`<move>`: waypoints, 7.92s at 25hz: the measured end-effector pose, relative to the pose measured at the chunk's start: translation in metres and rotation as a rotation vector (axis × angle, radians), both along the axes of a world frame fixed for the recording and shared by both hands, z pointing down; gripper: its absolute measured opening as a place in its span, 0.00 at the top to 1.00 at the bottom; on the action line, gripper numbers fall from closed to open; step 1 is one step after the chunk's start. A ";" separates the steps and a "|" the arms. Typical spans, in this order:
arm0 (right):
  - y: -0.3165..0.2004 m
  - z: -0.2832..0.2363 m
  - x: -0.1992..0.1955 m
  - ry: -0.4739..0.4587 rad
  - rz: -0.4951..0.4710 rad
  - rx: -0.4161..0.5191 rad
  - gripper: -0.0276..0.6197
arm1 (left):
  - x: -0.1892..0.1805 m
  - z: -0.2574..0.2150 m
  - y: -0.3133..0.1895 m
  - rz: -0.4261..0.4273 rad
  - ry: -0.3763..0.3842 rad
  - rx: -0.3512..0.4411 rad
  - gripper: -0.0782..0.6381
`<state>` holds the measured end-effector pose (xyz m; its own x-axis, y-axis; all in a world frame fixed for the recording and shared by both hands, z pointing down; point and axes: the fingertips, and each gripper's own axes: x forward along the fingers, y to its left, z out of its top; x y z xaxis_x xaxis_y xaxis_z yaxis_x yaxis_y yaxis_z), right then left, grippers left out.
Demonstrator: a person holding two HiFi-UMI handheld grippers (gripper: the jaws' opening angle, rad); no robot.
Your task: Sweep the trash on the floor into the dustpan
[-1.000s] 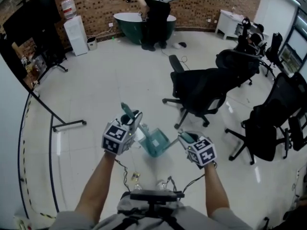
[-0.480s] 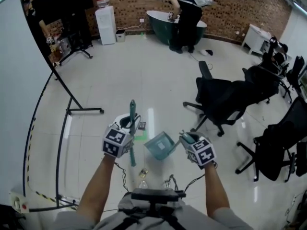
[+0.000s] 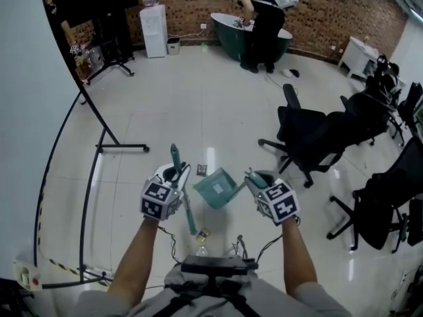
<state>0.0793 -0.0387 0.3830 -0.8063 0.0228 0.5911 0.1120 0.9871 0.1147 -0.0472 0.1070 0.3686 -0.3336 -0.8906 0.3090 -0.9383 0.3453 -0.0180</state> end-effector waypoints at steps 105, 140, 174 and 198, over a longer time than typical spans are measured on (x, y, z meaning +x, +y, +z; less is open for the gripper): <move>0.105 0.217 0.198 0.288 -0.328 -0.100 0.78 | 0.188 0.260 -0.047 0.366 0.316 -0.249 0.83; 0.092 0.216 0.181 0.263 -0.306 -0.127 0.78 | 0.155 0.273 -0.132 0.290 0.298 -0.116 0.83; 0.164 0.184 -0.068 0.155 -0.006 -0.107 0.78 | -0.181 0.154 0.042 0.205 0.117 -0.106 0.83; 0.176 0.203 -0.174 0.213 0.006 -0.084 0.78 | -0.267 0.267 0.000 0.348 0.173 -0.243 0.83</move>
